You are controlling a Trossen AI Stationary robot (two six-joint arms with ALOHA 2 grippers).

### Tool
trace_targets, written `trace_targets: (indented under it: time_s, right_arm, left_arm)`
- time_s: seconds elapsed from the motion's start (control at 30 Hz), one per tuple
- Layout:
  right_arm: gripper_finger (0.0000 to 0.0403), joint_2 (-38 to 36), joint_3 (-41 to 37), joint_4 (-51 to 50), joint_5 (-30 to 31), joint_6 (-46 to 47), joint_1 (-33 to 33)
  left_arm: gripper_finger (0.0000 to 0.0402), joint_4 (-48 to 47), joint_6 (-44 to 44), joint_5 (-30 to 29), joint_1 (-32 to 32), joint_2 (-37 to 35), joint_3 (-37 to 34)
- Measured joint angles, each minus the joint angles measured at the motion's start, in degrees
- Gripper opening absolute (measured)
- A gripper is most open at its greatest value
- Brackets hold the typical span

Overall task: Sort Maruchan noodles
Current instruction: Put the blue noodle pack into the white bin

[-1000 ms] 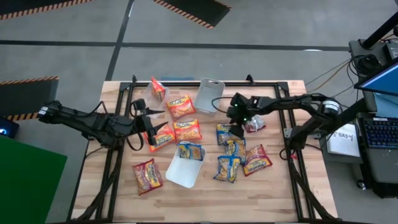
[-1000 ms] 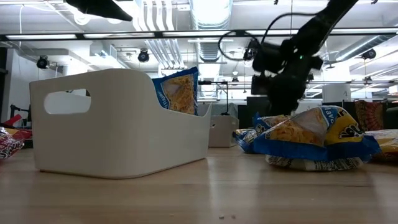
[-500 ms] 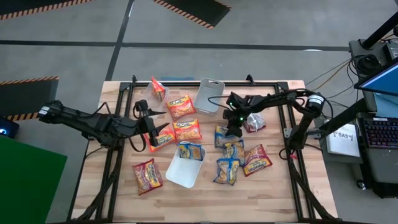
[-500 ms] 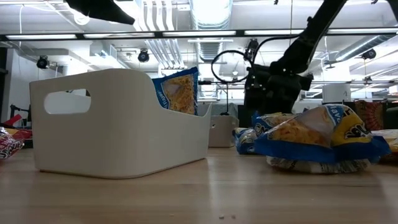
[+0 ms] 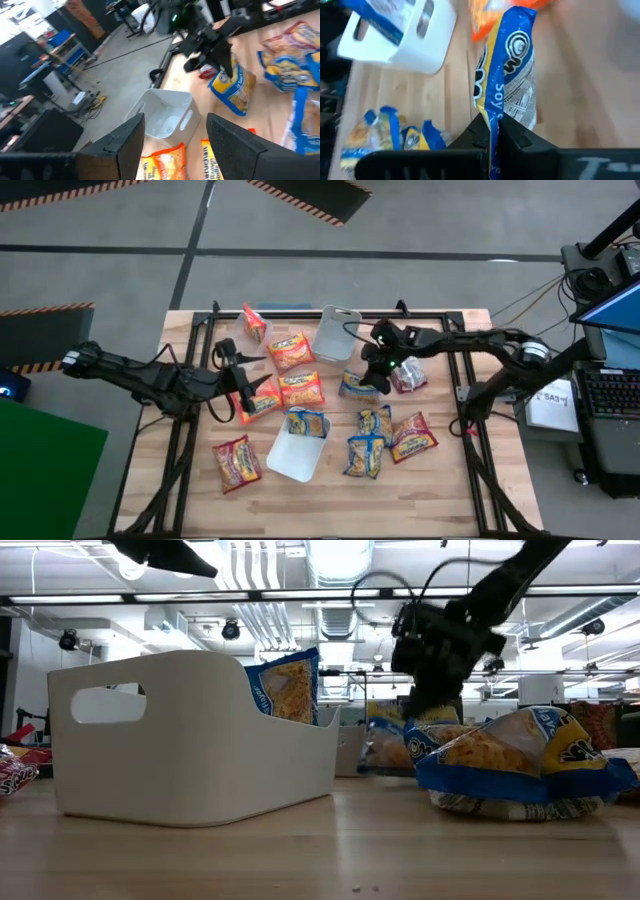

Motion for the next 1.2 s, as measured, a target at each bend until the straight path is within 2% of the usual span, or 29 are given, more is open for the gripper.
trace_targets:
  time_s: [0.33,0.53,0.67,0.77,0.9,1.03,1.2]
  right_arm:
    - [0.0008,-14.05,0.07,0.63,17.28,12.28,9.72]
    - [0.0008,-17.77,0.13,4.44,26.15,16.78,17.49]
    - [0.0008,-17.9,0.1,0.77,32.8,18.42,19.84]
    - [0.0015,-17.22,0.09,0.29,33.82,18.34,21.05]
    - [0.0052,-15.76,0.09,0.79,33.28,17.94,23.39]
    - [0.0114,-14.07,0.32,0.78,33.99,18.4,26.43]
    - [0.0198,-10.35,5.51,-3.47,39.13,18.38,30.35]
  left_arm:
    - [0.0196,3.79,0.01,-14.39,0.0,-0.64,-0.02]
    - [0.0196,3.98,-1.04,-15.31,0.0,-2.26,-0.02]
    - [0.0196,4.15,-1.47,-15.27,0.0,-2.69,-0.02]
    - [0.0196,4.13,-1.5,-15.25,0.0,-2.59,-0.02]
    - [0.0196,3.88,-1.5,-15.22,-0.04,-2.33,-0.02]
    - [0.0196,3.92,-1.4,-15.2,-0.04,-2.34,-0.02]
    - [0.0196,3.92,-1.35,-15.2,-0.04,-2.32,-0.02]
